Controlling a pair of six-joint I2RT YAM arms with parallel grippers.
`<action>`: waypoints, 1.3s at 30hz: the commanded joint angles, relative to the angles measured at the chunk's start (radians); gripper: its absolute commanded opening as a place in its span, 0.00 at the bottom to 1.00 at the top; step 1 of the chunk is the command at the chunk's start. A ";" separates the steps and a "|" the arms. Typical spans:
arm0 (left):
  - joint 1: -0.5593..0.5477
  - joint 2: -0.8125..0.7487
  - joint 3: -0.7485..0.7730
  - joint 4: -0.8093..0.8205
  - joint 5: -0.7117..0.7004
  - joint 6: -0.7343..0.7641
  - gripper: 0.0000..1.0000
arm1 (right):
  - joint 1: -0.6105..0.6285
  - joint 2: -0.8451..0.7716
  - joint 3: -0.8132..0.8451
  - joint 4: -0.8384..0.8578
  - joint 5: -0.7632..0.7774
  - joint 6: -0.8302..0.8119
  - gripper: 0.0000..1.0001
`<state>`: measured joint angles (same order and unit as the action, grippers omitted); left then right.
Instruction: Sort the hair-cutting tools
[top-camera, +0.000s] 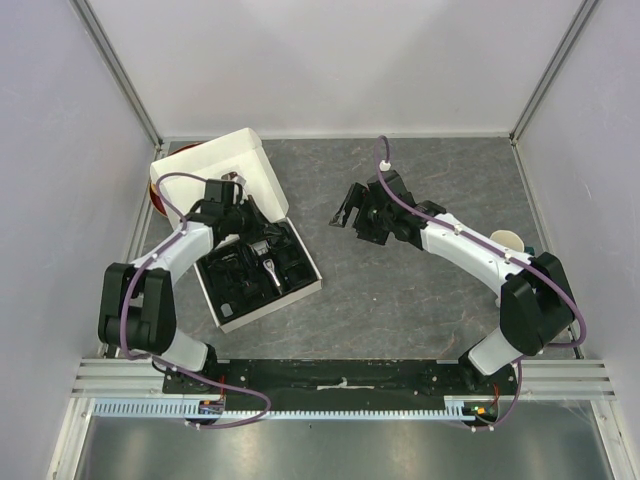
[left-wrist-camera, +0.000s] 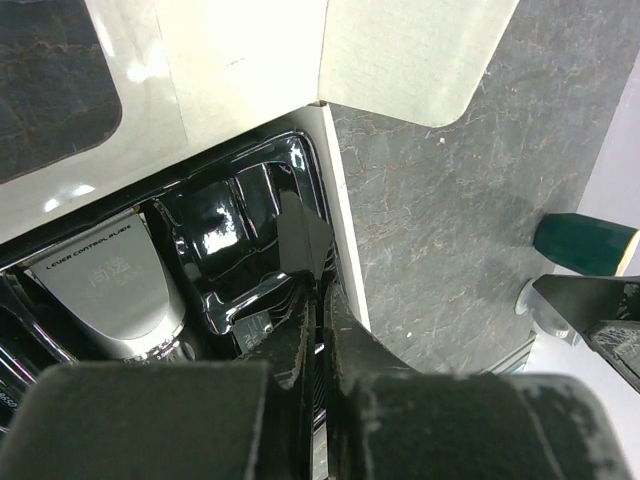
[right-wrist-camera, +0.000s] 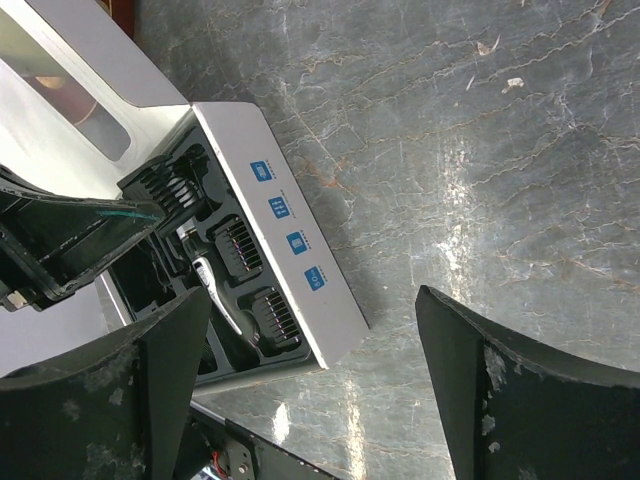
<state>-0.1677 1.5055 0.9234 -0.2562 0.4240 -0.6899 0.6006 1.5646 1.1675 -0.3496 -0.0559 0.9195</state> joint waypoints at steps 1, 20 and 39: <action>0.002 0.018 0.040 0.012 0.001 0.021 0.02 | -0.002 0.002 -0.003 0.012 -0.005 -0.011 0.91; -0.012 0.093 0.020 0.092 -0.008 0.012 0.02 | -0.005 0.008 -0.012 0.008 -0.007 -0.013 0.89; -0.019 -0.025 0.015 -0.012 -0.168 0.047 0.50 | -0.005 0.003 -0.019 0.011 -0.012 -0.013 0.89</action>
<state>-0.1822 1.5562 0.9264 -0.2379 0.3187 -0.6834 0.5980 1.5703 1.1542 -0.3531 -0.0566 0.9157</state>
